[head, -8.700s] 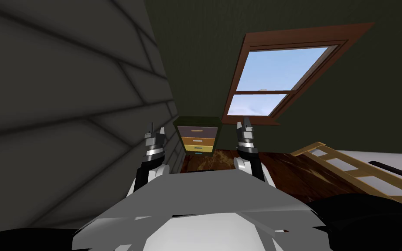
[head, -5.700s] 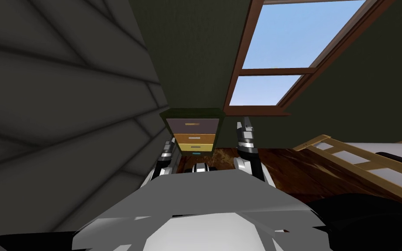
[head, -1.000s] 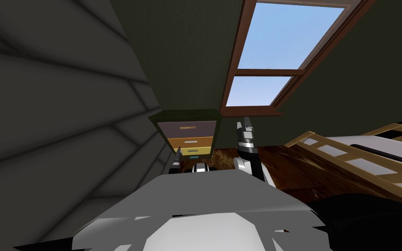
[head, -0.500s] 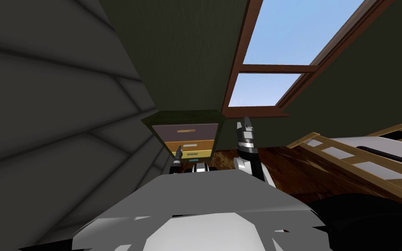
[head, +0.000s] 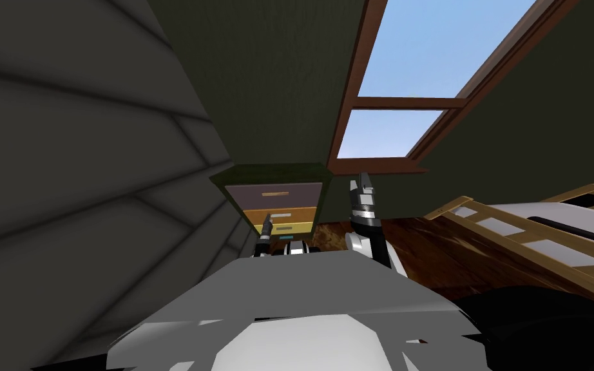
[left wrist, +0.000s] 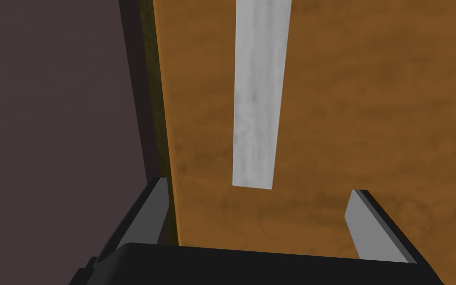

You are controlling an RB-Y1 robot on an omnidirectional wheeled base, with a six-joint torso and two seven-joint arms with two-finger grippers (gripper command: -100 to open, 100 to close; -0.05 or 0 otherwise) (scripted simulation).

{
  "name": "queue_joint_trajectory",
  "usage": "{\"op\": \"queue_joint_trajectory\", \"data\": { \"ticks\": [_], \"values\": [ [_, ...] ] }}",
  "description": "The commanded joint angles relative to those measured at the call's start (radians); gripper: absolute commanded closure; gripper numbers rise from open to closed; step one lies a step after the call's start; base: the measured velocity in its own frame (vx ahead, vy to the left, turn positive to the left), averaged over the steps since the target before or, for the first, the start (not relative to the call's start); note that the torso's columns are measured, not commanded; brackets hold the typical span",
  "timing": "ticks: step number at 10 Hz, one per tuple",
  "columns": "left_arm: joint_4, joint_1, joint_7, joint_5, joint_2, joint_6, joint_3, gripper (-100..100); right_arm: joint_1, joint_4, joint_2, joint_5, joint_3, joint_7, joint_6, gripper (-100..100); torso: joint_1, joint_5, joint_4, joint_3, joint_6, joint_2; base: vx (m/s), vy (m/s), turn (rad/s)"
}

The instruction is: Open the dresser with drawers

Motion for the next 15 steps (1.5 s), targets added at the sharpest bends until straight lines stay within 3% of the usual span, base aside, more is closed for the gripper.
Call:
{"op": "queue_joint_trajectory", "data": {
  "ticks": [1, 2, 7, 12, 13, 15],
  "values": [
    [-0.012, -0.007, 0.000, 0.001, 0.001, 0.019, 0.002, -100, 0.000, 0.000, 0.000, 0.000, 0.000, 0.000, 0.000, 0, 0.000, 0.000, 0.000, -0.001, 0.000, -0.001, 0.027, -0.002, 0.000],
    [-0.002, 0.012, 0.001, -0.001, 0.001, -0.007, -0.003, 100, 0.000, 0.000, 0.000, 0.000, 0.000, 0.000, 0.000, 0, 0.000, 0.000, 0.000, 0.001, 0.000, 0.002, -0.032, 0.002, -0.009],
    [-0.035, -0.009, 0.003, -0.004, 0.002, 0.044, -0.007, 100, -0.001, 0.000, 0.000, 0.000, 0.000, 0.000, 0.000, 0, 0.001, 0.000, 0.001, 0.004, -0.001, 0.007, -0.157, 0.001, 0.023],
    [-0.054, 0.010, 0.007, -0.008, 0.005, 0.051, -0.018, 100, 0.000, 0.000, 0.000, 0.000, 0.000, 0.000, 0.000, 0, -0.001, 0.000, 0.001, 0.003, 0.001, 0.005, -0.155, -0.003, 0.019],
    [-0.077, -0.020, 0.006, -0.005, 0.005, 0.100, -0.011, -100, 0.000, 0.000, 0.000, 0.000, 0.000, 0.000, 0.000, 0, 0.000, 0.000, 0.001, 0.002, 0.000, 0.004, -0.121, 0.009, 0.036],
    [-0.090, -0.034, 0.006, -0.004, 0.005, 0.129, -0.009, -100, 0.000, 0.000, 0.000, 0.000, 0.000, 0.000, 0.000, 0, -0.001, -0.001, 0.000, -0.002, 0.000, -0.003, -0.046, -0.002, 0.018]
  ]
}}
